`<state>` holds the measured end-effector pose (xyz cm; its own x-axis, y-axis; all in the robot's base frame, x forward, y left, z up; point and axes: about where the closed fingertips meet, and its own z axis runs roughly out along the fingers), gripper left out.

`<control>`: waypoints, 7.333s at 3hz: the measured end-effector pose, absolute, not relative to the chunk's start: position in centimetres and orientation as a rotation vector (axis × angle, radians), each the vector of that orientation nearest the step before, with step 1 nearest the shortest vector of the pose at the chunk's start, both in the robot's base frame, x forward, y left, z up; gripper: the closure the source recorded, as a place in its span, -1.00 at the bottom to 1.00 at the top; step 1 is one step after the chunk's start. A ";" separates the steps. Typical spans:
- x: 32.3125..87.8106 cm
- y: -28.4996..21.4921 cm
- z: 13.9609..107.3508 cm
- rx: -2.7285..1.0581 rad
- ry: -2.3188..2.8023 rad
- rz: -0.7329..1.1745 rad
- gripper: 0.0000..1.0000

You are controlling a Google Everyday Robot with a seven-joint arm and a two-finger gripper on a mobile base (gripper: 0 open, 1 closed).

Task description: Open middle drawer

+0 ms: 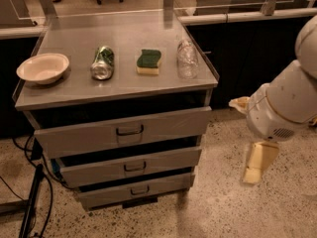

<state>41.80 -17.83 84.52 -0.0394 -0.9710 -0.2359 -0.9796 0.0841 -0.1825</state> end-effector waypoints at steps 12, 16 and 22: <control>49.9 -4.9 51.7 -1.873 2.212 0.472 -1.00; 57.2 -4.2 46.9 -1.739 2.230 0.420 -1.00; 57.4 -2.6 42.1 -1.776 2.235 0.474 -1.00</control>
Offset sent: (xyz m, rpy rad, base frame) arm 0.0195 0.0610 -0.1468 0.0202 0.1615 0.1064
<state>57.38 -2.61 42.07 -0.2279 -0.8934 -0.3871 -0.9737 0.2056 0.0986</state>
